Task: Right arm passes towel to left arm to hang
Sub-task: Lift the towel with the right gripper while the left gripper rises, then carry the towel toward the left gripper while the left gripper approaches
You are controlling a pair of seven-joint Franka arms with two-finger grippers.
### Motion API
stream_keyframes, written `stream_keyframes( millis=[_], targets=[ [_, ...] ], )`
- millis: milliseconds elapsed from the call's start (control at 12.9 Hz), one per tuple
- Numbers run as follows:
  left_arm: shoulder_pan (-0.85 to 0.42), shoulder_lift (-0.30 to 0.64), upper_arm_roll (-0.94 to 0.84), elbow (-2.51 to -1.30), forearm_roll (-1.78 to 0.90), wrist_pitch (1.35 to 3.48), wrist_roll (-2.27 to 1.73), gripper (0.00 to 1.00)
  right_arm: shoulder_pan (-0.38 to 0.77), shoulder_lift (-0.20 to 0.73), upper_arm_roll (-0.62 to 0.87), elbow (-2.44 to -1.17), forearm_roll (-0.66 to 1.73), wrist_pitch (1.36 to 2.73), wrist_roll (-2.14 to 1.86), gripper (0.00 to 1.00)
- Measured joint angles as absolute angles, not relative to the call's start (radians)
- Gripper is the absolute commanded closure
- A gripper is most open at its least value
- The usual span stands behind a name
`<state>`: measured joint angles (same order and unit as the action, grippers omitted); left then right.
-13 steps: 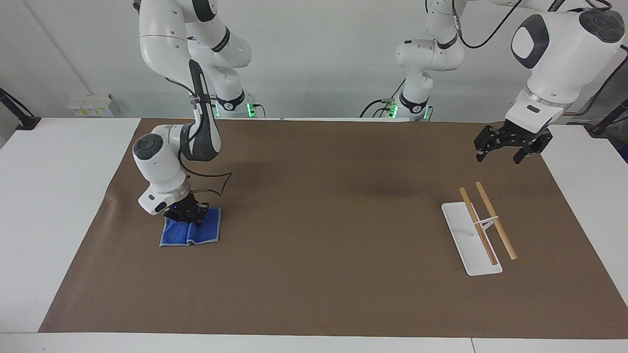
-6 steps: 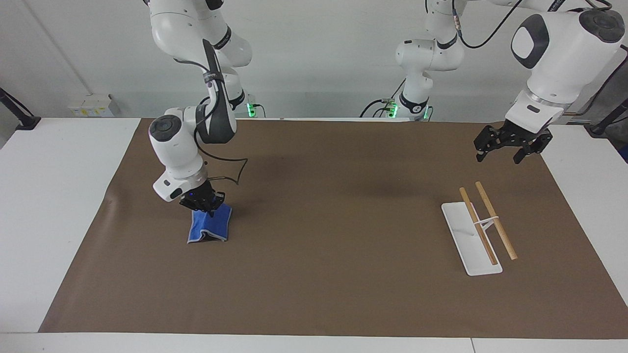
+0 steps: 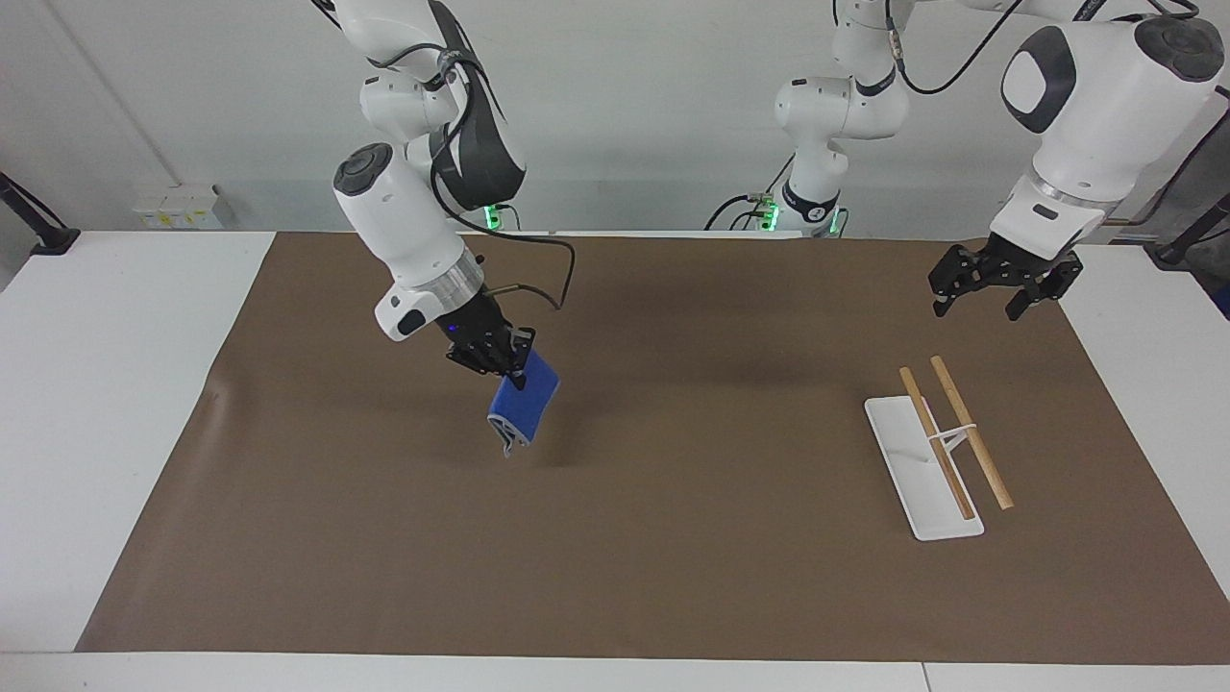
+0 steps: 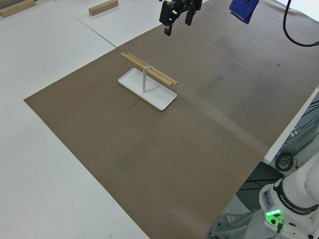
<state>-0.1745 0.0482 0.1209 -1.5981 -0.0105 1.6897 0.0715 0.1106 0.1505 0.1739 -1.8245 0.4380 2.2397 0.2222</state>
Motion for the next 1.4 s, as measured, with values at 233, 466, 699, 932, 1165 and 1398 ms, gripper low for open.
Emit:
stream_keyframes(
  millis=[233, 466, 699, 932, 1165, 1398],
  targets=[
    [-0.173, 0.037, 0.122, -1.605, -0.096, 1.69, 0.063, 0.0, 0.115, 0.149, 0.231, -1.776, 0.515, 2.242, 0.355, 1.0],
    [-0.158, 0.019, 0.126, -1.662, -0.263, 1.736, -0.027, 0.0, 0.166, 0.149, 0.246, -1.723, 0.526, 2.263, 0.547, 1.0],
    [-0.192, -0.024, 0.114, -1.789, -0.381, 1.892, -0.21, 0.0, 0.235, 0.157, 0.248, -1.712, 0.527, 2.372, 0.718, 1.0],
    [-0.277, -0.053, 0.106, -1.861, -0.472, 2.025, -0.421, 0.0, 0.253, 0.171, 0.247, -1.712, 0.527, 2.399, 0.77, 1.0],
    [-0.372, -0.058, 0.101, -1.906, -0.517, 2.167, -0.611, 0.0, 0.253, 0.173, 0.246, -1.712, 0.527, 2.399, 0.771, 1.0],
    [-0.452, -0.059, 0.1, -1.96, -0.571, 2.304, -0.756, 0.0, 0.253, 0.173, 0.246, -1.712, 0.527, 2.398, 0.771, 1.0]
  ],
)
